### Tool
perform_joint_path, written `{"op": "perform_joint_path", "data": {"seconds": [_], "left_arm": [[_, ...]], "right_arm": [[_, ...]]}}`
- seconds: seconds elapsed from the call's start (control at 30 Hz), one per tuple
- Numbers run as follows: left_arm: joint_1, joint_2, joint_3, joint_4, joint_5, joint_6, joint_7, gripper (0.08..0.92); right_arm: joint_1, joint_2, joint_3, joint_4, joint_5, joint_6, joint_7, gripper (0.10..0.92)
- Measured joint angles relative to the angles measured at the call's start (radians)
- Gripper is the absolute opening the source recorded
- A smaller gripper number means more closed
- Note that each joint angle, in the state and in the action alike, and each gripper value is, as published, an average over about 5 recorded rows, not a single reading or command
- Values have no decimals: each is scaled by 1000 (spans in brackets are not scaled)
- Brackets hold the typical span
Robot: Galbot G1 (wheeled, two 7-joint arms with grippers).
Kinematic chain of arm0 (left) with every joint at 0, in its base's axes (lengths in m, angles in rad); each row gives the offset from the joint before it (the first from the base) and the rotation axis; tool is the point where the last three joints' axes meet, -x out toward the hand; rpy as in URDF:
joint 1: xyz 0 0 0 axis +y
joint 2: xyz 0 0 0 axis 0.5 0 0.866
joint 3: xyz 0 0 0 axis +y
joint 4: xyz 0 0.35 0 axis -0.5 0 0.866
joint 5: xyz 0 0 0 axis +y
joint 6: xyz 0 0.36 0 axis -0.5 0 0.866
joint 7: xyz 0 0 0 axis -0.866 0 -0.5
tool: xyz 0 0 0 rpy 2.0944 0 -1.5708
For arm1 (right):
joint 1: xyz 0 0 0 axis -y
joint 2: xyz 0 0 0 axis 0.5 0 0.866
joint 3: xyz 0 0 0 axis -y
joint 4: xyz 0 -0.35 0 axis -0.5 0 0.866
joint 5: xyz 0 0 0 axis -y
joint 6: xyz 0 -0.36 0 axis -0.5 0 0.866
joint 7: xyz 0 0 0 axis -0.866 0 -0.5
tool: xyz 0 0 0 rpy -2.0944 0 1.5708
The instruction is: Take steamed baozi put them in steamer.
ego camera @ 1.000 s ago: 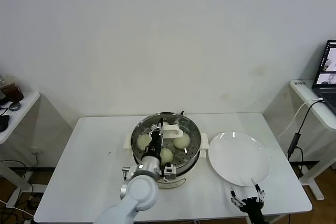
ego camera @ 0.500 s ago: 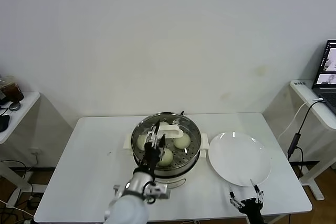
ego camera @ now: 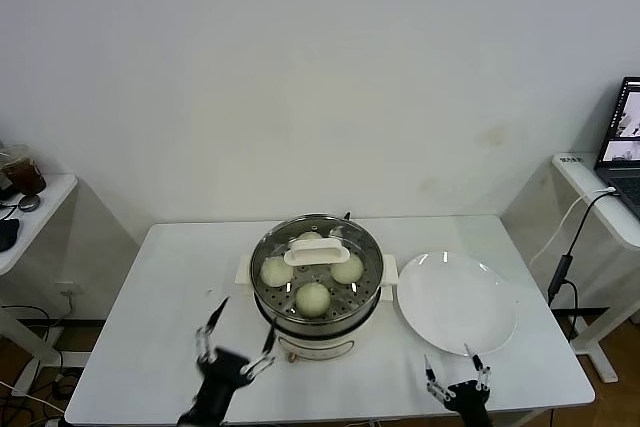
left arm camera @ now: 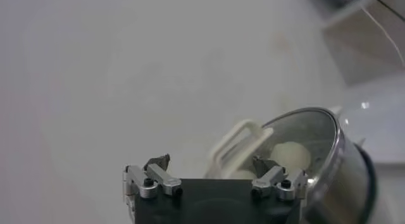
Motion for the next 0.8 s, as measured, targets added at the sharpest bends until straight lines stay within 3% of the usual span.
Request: {"op": "perform_joint_path", "data": {"seconds": [0.17,0.4,0.8], "left_arm": [[121,-32,-53,55,-171,-147,-34,823],[202,-76,-93,153,-298,-306,-20,823],[240,-101,-177,226,-378,-380,25,823]], "right_arm": [[-40,-32,-51,31,40,-21,4,823],[-72,-54,-88,69,73,-48,11,823],[-103,-58,-117,98,92,-64,15,823]]}}
